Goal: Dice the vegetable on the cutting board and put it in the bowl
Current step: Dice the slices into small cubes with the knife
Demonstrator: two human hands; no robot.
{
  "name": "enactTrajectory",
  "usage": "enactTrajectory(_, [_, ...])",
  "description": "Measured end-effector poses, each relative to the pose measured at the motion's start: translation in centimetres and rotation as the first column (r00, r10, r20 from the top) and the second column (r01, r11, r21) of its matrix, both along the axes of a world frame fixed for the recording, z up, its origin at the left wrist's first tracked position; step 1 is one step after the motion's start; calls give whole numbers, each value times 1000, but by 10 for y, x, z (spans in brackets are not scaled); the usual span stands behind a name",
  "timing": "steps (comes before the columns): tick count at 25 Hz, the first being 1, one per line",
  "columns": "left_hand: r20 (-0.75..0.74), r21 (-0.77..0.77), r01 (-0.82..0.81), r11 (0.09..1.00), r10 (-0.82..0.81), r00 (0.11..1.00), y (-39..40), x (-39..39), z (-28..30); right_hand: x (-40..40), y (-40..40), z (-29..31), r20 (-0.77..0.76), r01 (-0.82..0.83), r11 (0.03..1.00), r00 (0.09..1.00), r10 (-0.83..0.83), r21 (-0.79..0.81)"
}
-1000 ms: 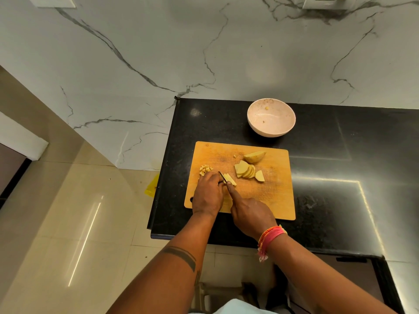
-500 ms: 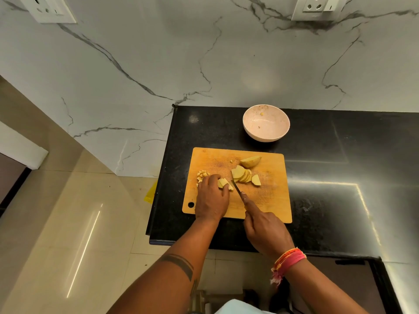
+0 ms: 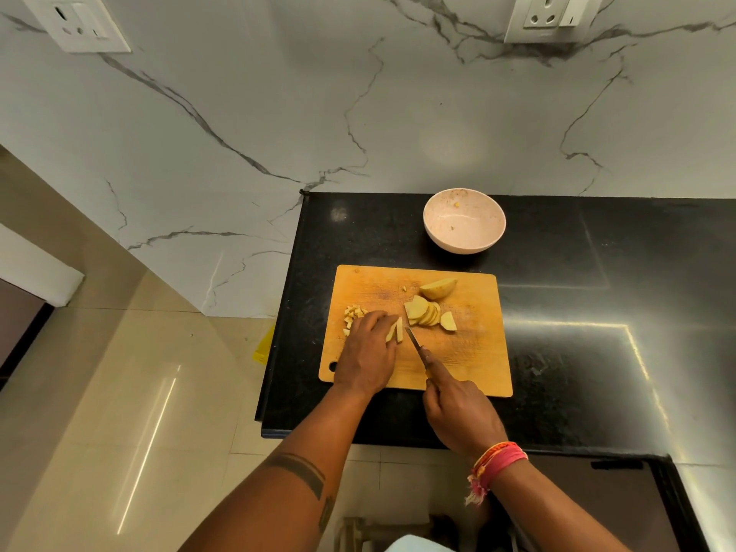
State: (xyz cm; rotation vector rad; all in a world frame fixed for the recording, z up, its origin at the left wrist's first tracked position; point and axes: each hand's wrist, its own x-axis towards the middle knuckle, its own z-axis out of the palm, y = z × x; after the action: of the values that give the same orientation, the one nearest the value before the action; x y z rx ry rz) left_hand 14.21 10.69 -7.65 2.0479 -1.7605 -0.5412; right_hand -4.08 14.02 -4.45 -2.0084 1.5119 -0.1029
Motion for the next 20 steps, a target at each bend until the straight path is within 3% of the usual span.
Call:
enactTrajectory(6, [-112, 60, -213, 975, 218, 969, 6, -13, 0, 17, -1, -3, 43, 25, 999, 999, -26, 24])
enactTrajectory(14, [4, 77, -193, 978, 193, 981, -3, -20, 5, 13, -7, 1, 96, 82, 996, 992, -85, 36])
enactTrajectory(20, [-46, 124, -170, 978, 176, 983, -4, -16, 8, 21, -12, 0, 69, 37, 999, 997, -39, 20])
